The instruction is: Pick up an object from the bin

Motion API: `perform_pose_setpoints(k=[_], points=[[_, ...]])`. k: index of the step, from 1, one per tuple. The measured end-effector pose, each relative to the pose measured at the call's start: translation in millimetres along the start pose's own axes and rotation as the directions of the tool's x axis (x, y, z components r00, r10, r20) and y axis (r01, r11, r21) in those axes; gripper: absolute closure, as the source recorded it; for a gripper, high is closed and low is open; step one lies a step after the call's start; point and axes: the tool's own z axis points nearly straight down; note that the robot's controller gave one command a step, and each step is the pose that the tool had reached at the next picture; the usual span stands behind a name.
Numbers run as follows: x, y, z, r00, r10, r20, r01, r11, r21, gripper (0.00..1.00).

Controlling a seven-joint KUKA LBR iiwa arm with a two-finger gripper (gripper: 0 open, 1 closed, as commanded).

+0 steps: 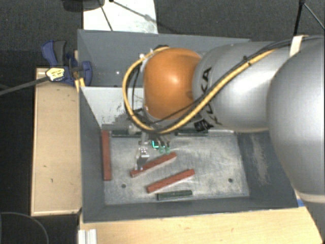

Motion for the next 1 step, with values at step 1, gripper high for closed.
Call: perform_pose_setpoints(k=[1], points=[[-2.1,-0.9,-4.3,1.000,0.005,0.007,-0.005,1.000,-0.002,0.00]])
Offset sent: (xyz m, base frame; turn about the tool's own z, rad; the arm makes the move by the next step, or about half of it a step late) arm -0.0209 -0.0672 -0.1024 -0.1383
